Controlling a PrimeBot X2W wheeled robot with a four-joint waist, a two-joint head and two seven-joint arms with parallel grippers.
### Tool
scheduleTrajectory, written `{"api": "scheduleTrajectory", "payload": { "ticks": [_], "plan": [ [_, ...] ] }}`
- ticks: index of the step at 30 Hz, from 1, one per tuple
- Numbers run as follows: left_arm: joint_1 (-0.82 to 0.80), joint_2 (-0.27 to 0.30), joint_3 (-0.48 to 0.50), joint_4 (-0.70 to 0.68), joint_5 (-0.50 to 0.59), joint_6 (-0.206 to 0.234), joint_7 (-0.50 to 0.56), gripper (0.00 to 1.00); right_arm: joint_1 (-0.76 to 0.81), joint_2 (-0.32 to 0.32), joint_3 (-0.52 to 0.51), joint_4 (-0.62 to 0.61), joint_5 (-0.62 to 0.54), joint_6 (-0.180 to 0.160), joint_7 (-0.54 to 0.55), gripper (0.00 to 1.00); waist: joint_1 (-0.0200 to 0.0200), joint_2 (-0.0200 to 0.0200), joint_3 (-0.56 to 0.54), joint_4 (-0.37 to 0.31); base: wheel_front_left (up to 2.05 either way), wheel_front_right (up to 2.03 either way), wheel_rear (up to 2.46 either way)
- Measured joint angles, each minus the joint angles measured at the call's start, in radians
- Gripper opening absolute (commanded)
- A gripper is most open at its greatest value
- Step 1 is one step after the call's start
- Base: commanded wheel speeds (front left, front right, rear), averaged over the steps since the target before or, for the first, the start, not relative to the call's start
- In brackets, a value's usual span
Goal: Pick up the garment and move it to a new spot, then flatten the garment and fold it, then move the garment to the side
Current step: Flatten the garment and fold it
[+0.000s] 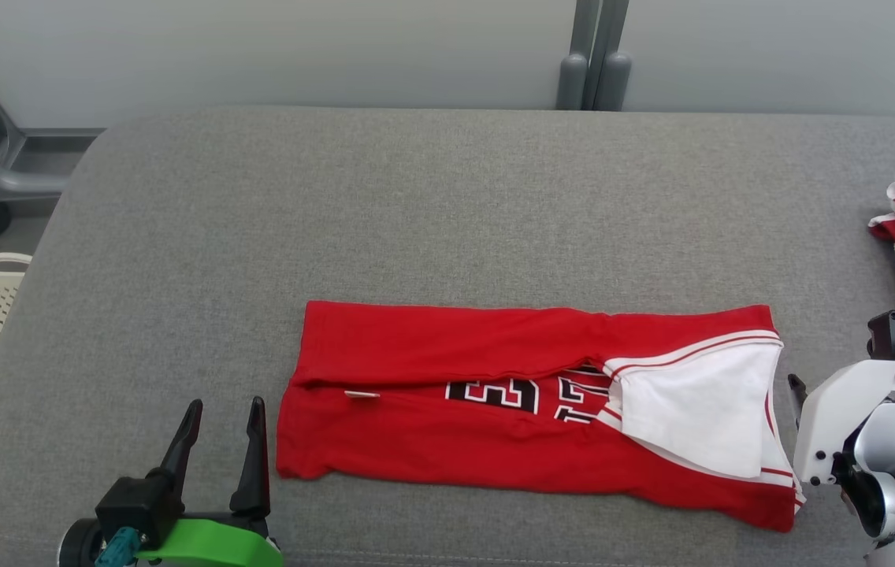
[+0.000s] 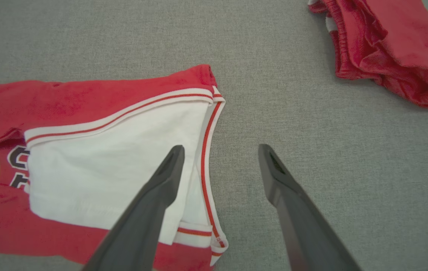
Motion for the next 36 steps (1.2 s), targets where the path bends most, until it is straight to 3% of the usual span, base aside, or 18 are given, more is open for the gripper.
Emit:
{"api": "scheduleTrajectory", "payload": {
  "ticks": [19,23,24,25,28,29,36],
  "plan": [
    [-0.074,-0.005,-0.032,0.027,0.008,-0.013,0.0,1.0,-0.059,0.0,-0.033,0.182,-0.002,0.0,0.053,1.0,0.0,0.0,0.111,0.052,0.0,0.0,0.0],
    [-0.077,-0.004,-0.033,0.027,0.008,-0.013,0.0,1.0,-0.07,-0.001,-0.035,0.212,0.04,0.0,0.058,1.0,0.0,0.0,0.116,0.053,0.0,0.0,0.0],
    [-0.077,-0.004,-0.033,0.027,0.009,-0.013,0.0,1.0,-0.076,-0.002,-0.041,0.221,0.049,0.0,0.061,0.86,0.0,0.0,0.117,0.052,0.0,0.0,0.0],
    [-0.078,-0.003,-0.033,0.027,0.01,-0.015,0.0,1.0,-0.083,-0.001,-0.052,0.231,0.054,0.0,0.065,0.49,0.0,0.0,0.118,0.052,0.0,0.0,0.0],
    [-0.083,-0.002,-0.033,0.03,0.01,-0.016,0.0,1.0,-0.102,-0.002,-0.054,0.254,0.058,0.0,0.078,0.06,0.0,0.0,0.122,0.052,0.0,0.0,0.0],
    [-0.086,-0.002,-0.033,0.032,0.01,-0.016,0.0,1.0,-0.105,-0.002,-0.055,0.259,0.058,0.0,0.078,0.0,0.0,0.0,0.123,0.052,0.0,0.0,0.0],
    [-0.09,-0.001,-0.033,0.042,0.006,-0.016,0.0,1.0,-0.129,0.004,-0.058,0.29,0.048,0.002,0.061,0.0,0.0,0.0,0.12,0.054,0.0,0.0,0.0]
  ]
}}
